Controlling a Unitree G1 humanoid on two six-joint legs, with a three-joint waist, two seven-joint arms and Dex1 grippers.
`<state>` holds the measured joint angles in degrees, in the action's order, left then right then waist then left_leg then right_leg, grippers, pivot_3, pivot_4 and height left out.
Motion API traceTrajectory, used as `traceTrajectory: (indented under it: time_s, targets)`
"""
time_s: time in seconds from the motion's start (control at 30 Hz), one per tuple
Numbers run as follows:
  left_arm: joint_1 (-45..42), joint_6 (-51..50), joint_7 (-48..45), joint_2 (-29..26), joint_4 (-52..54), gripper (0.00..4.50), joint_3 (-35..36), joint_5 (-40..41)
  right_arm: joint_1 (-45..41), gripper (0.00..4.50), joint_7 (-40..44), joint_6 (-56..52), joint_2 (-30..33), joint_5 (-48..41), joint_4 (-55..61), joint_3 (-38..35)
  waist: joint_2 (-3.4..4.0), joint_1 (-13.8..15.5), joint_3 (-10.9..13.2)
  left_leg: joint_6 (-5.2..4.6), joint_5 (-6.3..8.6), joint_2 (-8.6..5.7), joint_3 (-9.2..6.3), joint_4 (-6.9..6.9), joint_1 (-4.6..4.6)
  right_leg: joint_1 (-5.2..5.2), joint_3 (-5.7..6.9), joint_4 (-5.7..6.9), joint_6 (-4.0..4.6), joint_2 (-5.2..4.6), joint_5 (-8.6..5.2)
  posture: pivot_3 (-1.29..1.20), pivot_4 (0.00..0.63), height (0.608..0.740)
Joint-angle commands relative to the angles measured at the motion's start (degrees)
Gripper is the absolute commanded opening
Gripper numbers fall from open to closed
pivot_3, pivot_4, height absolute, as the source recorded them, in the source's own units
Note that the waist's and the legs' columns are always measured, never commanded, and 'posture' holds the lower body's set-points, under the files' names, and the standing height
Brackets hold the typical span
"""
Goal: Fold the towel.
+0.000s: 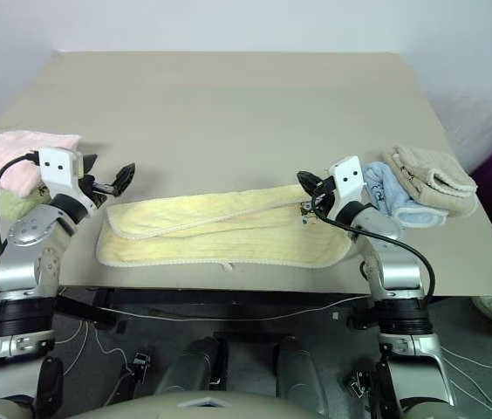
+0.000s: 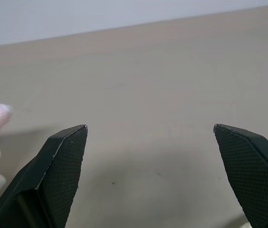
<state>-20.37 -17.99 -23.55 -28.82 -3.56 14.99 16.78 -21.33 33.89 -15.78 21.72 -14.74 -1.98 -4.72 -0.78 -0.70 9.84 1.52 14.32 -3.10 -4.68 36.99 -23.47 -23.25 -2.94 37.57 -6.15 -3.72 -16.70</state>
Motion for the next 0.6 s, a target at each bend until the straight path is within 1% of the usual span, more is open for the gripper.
traceTrajectory:
  time_s: [0.03, 0.23, 0.6]
  targets:
    - [-1.3, 0.7, -0.2, -1.1, 1.7, 4.45, 1.2, 0.3, -1.0, 0.0, -0.3, 2.0, -0.6, -0.5, 0.9, -0.2, 0.0, 0.0, 0.0, 0.0, 0.0, 0.0, 0.0, 0.0, 0.0, 0.0, 0.0, 0.0, 0.0, 0.01, 0.0, 0.0, 0.15, 0.74]
    - [-3.1, 0.9, -0.2, -1.3, 0.9, 4.45, 0.8, 0.0, -1.4, 0.0, -0.2, 2.6, -0.6, -0.6, 0.3, -0.6, 0.0, 0.0, 0.0, 0.0, 0.0, 0.01, 0.0, 0.0, 0.0, -0.01, 0.0, 0.0, 0.0, 0.01, 0.0, 0.0, 0.15, 0.74]
    - [-1.8, 1.6, 0.2, -0.7, 1.9, 4.45, 0.7, -0.2, -2.6, 0.0, 0.4, 3.4, -0.2, -0.4, -1.4, -0.5, 0.0, -0.1, 0.0, 0.0, 0.0, 0.01, 0.0, -0.01, 0.0, -0.02, 0.0, 0.0, 0.0, 0.02, 0.0, 0.0, 0.15, 0.74]
